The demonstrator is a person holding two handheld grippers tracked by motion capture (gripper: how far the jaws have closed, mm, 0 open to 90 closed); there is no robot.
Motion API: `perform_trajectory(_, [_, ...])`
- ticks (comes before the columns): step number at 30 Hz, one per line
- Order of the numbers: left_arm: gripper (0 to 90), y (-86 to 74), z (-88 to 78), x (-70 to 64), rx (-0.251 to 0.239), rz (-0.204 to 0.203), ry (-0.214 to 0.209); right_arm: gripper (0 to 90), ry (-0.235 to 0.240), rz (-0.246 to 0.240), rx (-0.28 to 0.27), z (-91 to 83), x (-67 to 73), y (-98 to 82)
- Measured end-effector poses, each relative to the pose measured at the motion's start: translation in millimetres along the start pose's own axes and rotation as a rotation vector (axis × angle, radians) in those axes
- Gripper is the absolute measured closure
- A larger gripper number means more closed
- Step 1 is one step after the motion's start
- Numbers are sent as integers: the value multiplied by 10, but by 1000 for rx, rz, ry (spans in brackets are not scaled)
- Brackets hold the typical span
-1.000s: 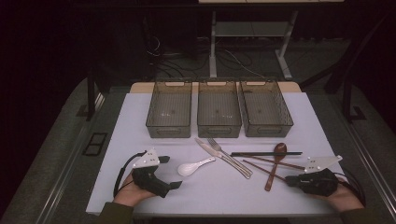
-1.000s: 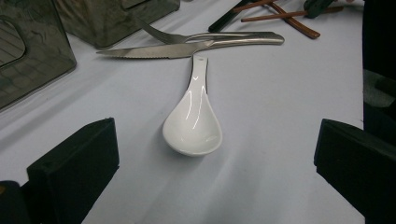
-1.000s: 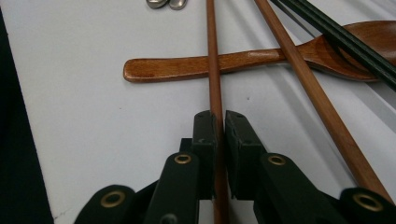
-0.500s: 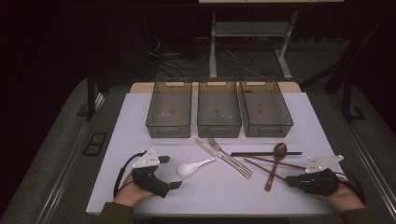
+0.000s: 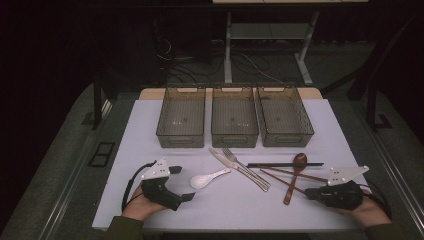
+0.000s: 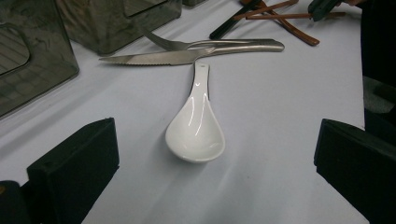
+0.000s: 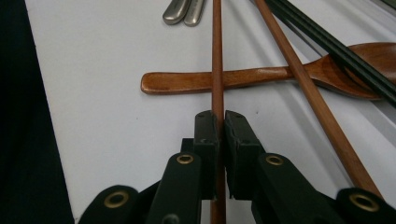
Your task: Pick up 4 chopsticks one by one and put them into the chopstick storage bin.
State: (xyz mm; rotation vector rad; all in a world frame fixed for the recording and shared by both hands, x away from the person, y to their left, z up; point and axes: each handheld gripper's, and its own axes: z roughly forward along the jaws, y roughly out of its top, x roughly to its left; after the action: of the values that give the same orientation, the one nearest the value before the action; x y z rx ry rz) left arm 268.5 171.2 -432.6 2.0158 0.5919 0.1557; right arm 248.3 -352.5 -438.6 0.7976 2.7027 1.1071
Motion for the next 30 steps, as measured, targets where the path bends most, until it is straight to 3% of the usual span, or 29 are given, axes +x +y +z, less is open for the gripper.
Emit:
perform_trajectory(25, [0,6,27,2,12,0,7,841,16,26,-59,-10,20,158])
perform_trajectory(30, [0,3,16,4,7,-7,10,841,29,35,-91,-8,17,209])
